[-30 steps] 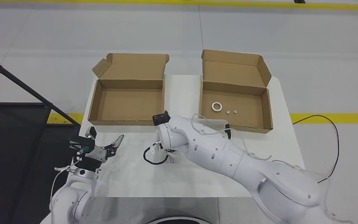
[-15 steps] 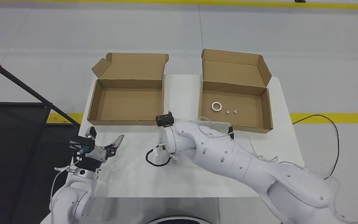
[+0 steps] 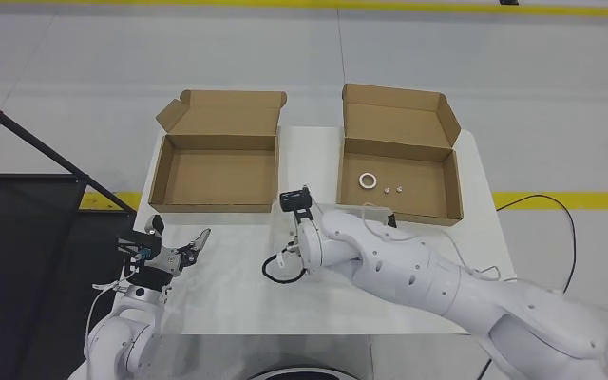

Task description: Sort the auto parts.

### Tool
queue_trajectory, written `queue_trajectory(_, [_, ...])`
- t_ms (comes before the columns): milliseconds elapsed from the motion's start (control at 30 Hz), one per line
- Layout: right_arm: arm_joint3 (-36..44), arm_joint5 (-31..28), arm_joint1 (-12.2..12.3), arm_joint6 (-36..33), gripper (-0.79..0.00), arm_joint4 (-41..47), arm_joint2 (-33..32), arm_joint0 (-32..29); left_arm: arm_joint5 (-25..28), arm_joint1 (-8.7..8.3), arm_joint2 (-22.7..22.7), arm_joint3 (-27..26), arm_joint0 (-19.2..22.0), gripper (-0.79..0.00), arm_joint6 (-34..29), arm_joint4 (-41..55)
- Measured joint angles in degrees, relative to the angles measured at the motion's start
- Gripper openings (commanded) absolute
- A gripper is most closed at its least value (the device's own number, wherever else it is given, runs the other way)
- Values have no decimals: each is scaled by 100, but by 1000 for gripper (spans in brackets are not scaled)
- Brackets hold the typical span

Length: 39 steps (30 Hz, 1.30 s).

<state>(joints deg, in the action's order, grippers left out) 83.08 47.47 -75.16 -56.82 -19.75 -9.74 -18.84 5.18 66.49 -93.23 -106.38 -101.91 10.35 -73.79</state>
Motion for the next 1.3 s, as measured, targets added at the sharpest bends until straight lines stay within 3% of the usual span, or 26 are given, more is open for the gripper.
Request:
queue_trajectory(433, [164, -232, 379, -232, -785, -166, 0, -94, 0, 0, 0, 0, 0, 0, 0, 0])
queue_trajectory(867, [-3, -451, 322, -450, -785, -278, 0, -117, 0, 0, 0, 0, 0, 0, 0, 0])
queue_trajectory(1300, [1085, -396, 640, -314, -785, -206, -619, 192, 0, 0, 0, 0, 0, 0, 0, 0])
